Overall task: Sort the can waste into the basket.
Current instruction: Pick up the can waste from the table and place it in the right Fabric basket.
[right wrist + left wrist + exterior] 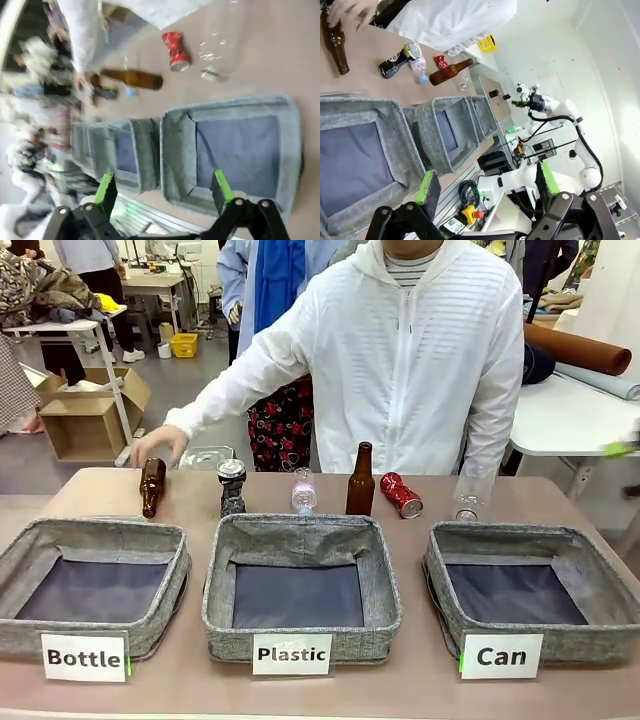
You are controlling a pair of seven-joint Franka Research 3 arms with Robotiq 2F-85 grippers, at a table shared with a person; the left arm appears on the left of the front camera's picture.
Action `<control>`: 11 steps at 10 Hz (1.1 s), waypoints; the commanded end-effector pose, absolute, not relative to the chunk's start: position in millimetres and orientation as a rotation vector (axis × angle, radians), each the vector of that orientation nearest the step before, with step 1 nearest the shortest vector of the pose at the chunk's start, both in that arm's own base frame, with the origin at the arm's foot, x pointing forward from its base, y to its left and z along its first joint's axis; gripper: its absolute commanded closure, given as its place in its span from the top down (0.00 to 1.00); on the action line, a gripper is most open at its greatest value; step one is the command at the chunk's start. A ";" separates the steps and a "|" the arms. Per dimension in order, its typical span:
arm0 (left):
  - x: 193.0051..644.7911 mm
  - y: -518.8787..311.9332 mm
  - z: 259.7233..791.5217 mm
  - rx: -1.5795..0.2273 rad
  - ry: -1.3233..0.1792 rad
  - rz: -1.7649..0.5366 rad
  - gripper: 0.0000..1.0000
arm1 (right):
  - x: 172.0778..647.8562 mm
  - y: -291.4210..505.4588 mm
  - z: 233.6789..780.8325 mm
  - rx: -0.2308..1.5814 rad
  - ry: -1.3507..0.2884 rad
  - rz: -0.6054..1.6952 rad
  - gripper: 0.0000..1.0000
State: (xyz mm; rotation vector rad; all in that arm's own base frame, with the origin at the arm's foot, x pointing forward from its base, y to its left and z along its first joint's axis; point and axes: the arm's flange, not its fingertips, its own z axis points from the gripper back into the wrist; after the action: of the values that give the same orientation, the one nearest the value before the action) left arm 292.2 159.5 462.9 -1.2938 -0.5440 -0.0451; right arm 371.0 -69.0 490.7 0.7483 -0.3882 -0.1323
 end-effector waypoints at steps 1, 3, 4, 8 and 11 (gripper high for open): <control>293.0 160.9 464.5 -1.309 -0.573 -0.067 1.00 | 418.6 -10.5 486.7 0.510 -0.350 0.025 1.00; 293.0 160.9 464.5 -1.309 -0.573 -0.067 1.00 | 432.1 35.0 470.1 0.314 -0.399 0.149 1.00; 293.0 160.9 464.5 -1.309 -0.573 -0.067 1.00 | 413.0 37.6 475.4 0.257 -0.400 0.185 1.00; 293.0 160.9 464.5 -1.309 -0.573 -0.067 1.00 | 444.3 63.5 469.1 0.292 -0.457 0.232 1.00; 263.6 177.8 490.8 -1.311 -0.536 -0.085 1.00 | 499.8 89.9 451.2 0.201 -0.534 0.342 1.00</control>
State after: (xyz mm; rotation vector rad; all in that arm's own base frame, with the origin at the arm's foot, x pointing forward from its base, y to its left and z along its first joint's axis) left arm 285.9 164.2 468.4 -1.2984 -0.5418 -0.0573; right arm 473.6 87.4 461.2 0.2422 -0.5043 0.3077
